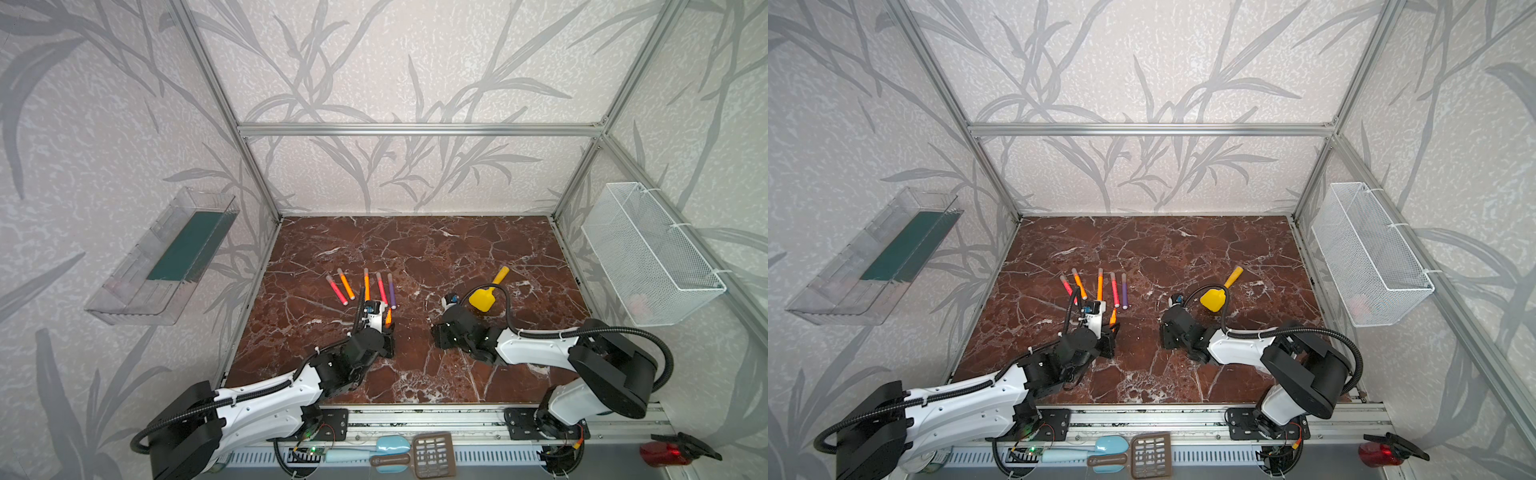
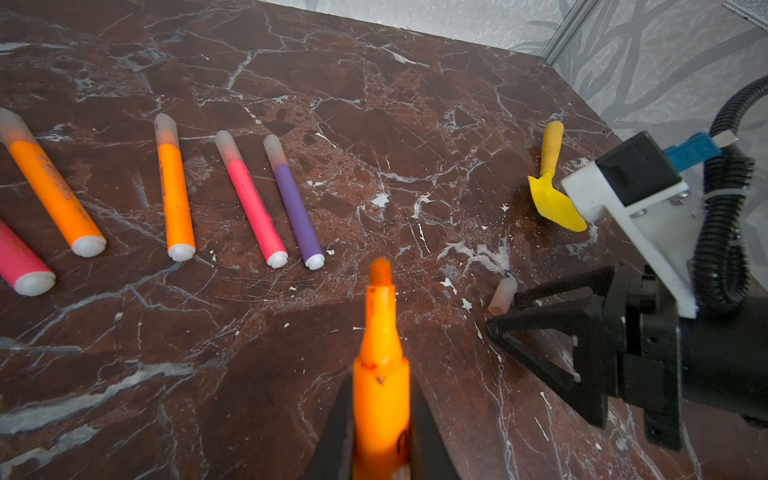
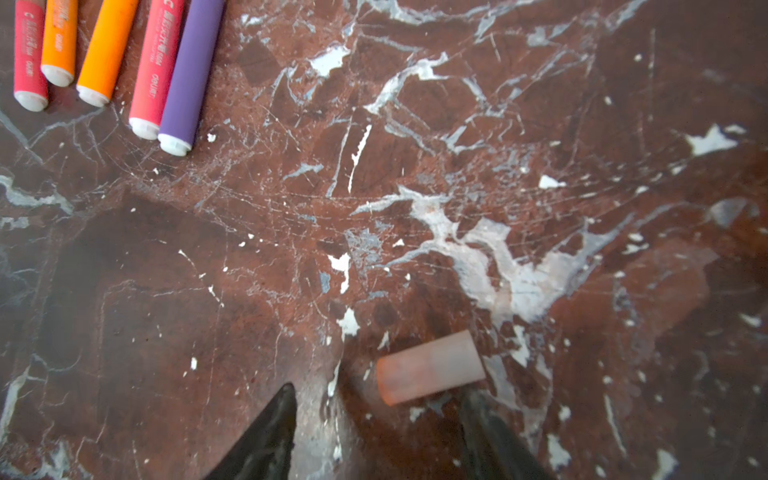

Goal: Insert the pens into the pen caps
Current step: 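Close the right gripper on the pale cap on the table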

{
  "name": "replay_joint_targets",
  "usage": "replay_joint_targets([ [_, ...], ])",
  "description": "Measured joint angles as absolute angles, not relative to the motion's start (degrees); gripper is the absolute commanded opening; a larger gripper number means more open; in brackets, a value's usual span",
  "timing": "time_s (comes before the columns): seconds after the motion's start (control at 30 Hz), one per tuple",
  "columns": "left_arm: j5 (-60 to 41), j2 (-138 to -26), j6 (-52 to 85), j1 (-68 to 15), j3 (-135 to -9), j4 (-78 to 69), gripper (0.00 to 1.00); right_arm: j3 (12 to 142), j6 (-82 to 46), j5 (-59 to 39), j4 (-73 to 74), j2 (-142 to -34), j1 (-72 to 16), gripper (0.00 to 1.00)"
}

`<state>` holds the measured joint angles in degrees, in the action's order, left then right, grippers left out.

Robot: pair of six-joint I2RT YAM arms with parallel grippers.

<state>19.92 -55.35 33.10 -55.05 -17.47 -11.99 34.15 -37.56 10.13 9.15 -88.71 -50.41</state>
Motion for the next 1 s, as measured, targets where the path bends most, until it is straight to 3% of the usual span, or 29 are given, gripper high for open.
replay_joint_targets([
  [0.73,20.03,-55.37,33.1,-55.05,-17.47,-11.94,0.0,41.43,-33.95,14.63,7.09,-95.68,-50.43,0.61],
  [0.83,20.03,-55.37,33.1,-55.05,-17.47,-11.94,0.0,42.33,-33.8,15.16,6.7,-96.49,-50.43,0.55],
  [1.0,20.03,-55.37,33.08,-55.05,-17.47,-11.97,0.0,42.48,-33.67,16.19,6.07,-96.73,-50.43,0.36],
])
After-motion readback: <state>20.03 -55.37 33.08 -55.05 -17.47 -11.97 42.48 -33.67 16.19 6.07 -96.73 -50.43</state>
